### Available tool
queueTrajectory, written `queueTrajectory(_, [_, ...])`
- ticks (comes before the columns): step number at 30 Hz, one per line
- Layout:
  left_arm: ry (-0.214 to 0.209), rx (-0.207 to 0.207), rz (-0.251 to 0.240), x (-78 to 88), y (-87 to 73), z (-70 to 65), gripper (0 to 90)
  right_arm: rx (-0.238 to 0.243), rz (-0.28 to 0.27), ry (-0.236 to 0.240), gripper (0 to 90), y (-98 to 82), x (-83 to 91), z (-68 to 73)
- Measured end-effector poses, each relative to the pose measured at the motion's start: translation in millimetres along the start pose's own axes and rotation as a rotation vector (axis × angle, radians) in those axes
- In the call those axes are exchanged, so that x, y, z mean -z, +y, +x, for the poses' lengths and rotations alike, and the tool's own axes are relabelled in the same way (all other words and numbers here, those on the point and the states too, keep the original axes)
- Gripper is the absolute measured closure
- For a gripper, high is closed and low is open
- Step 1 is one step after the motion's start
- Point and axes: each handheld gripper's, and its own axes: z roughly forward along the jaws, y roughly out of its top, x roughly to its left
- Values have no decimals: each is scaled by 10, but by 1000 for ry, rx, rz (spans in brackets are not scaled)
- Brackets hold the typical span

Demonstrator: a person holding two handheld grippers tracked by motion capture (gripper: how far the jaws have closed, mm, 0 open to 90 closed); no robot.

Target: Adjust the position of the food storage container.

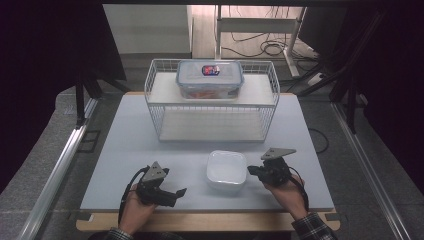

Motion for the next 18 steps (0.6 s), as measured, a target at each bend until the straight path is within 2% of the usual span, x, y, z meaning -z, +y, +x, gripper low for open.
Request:
queueTrajectory(8, [-4, 0, 6, -15, -1, -8, 53, -6, -20, 2, 893, 79, -130, 25])
queueTrajectory(11, [-18, 23, 2, -14, 0, -5, 52, 12, -18, -5, 878, 95, -159, 29])
queueTrajectory(13, [-21, 30, -1, -7, -1, -1, 52, 3, -21, -7, 803, 83, -148, 9])
queueTrajectory(16, [-19, 45, -2, -3, -8, 15, 52, 9, -28, -26, 584, 47, -107, -26])
queueTrajectory(18, [-16, 47, 2, -4, -13, 23, 52, -13, -39, -30, 496, 20, -74, -60])
